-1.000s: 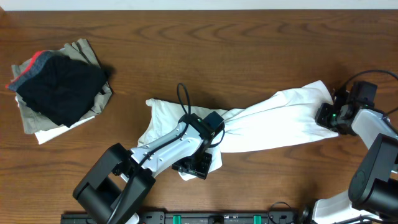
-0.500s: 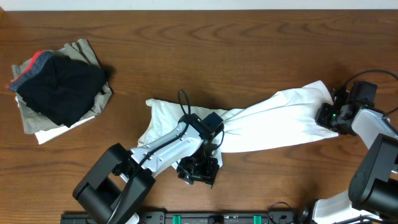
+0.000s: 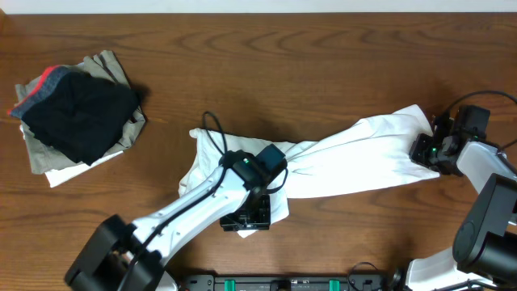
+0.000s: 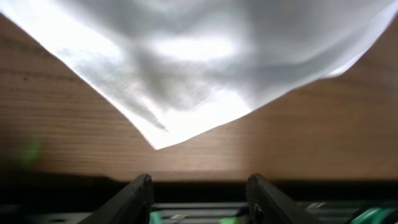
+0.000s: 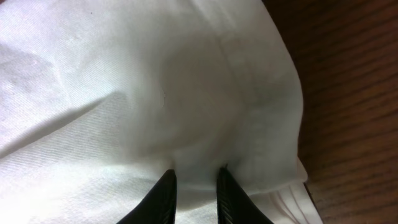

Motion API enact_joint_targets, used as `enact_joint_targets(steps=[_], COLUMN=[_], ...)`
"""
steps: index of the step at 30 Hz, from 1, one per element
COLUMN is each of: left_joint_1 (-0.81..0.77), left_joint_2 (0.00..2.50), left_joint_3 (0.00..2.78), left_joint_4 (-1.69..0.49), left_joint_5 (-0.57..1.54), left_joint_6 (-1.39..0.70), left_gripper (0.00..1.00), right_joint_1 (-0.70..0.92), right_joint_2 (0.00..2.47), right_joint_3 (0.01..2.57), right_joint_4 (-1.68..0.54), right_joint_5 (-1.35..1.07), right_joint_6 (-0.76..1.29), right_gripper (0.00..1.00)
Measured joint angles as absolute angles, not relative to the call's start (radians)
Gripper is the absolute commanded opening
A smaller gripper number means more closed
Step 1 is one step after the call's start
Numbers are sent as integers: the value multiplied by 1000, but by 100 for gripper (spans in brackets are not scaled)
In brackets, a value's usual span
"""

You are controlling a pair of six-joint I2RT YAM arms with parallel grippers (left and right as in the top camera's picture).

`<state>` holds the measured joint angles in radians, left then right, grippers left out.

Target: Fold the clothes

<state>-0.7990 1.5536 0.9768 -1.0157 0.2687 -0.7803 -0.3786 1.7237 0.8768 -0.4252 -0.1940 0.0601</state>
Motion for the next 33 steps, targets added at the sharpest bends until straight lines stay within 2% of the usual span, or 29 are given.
enact_joint_targets(steps=[8, 15, 27, 33], left_joint_1=[-868, -852, -834, -813], left_joint_2=[1460, 1409, 1406, 1406], left_joint_3=[794, 759, 743, 709], left_joint_4=[-855, -801, -762, -750], left_joint_5=[247, 241, 218, 209], left_joint_6=[-1041, -1089, -1156, -1212], left_gripper=[55, 60, 60, 68], right_joint_1=[-379, -379, -379, -379], right_joint_2=[1724, 1724, 1724, 1724], right_joint_3=[876, 876, 876, 876], right_joint_4=[-425, -425, -425, -425], right_joint_5=[-194, -195, -195, -195], right_joint_6=[61, 65, 67, 67], right_gripper=[21, 22, 22, 22])
